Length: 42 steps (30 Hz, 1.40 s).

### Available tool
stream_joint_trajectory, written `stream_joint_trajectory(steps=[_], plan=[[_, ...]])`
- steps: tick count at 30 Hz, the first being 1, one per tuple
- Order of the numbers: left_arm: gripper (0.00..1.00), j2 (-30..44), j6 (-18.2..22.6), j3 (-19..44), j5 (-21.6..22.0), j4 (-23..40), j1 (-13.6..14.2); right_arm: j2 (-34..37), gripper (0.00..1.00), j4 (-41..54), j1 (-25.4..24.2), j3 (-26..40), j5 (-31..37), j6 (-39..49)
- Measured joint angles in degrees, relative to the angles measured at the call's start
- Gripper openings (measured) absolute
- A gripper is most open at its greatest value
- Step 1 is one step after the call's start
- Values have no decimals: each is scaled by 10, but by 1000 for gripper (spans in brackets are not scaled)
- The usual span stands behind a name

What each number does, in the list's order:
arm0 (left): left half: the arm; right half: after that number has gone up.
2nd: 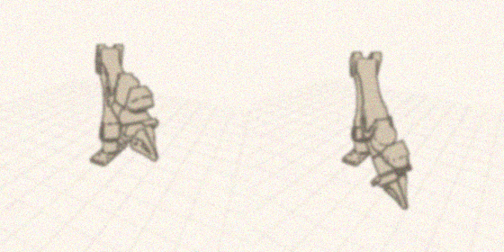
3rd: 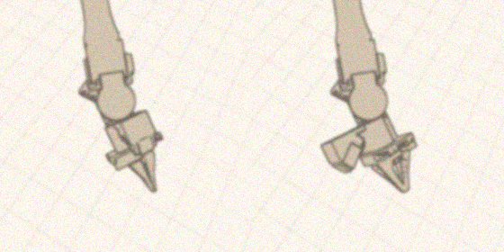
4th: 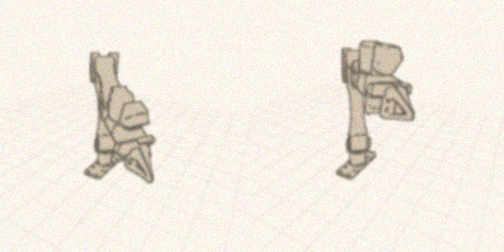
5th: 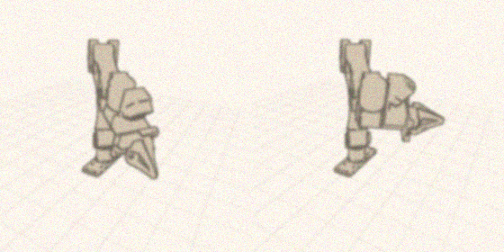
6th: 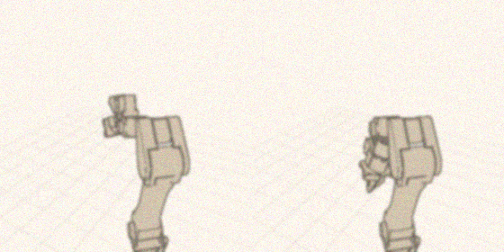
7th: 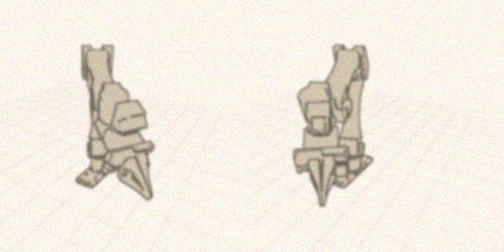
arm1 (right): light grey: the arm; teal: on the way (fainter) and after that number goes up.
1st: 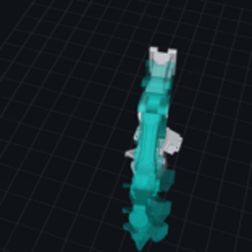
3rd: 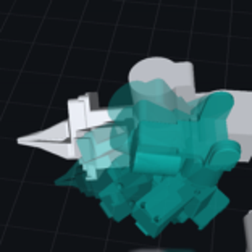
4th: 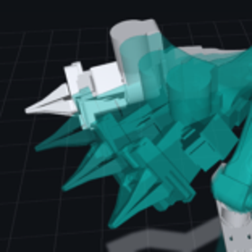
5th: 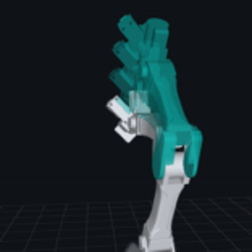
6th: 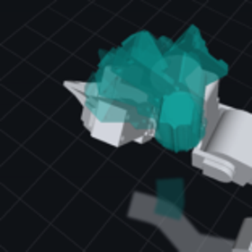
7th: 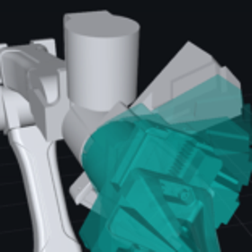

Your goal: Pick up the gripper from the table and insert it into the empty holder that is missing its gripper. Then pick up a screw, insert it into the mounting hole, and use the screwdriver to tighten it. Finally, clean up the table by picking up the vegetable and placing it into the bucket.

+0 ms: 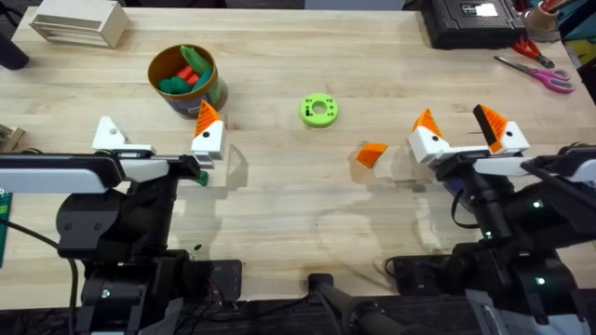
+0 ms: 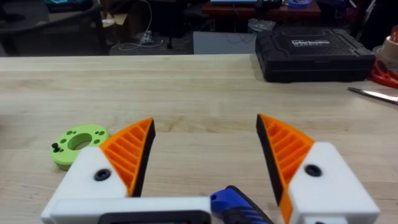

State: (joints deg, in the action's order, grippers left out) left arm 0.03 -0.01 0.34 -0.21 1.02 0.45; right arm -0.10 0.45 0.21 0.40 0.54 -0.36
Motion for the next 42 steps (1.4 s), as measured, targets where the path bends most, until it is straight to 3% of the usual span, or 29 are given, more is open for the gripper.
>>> stream_joint_trajectory(steps=[10,11,14,18,22,26,33,42], plan=[[990,0,0,0,0,0,0,0,952,-2,0,0,1,0],[989,0,0,9,-2,42,0,1,952,-28,0,2,2,-3],[989,5,-2,62,2,167,0,2,952,44,0,33,3,-5],[989,50,-14,205,28,341,0,42,952,182,0,142,3,-5],[989,147,-24,352,47,453,0,113,953,301,0,281,6,5],[989,269,-31,432,34,521,0,178,953,368,0,367,7,10],[989,491,-35,444,-3,543,0,206,952,379,0,382,7,15],[957,643,-37,444,-56,549,0,206,953,380,0,382,7,17]])
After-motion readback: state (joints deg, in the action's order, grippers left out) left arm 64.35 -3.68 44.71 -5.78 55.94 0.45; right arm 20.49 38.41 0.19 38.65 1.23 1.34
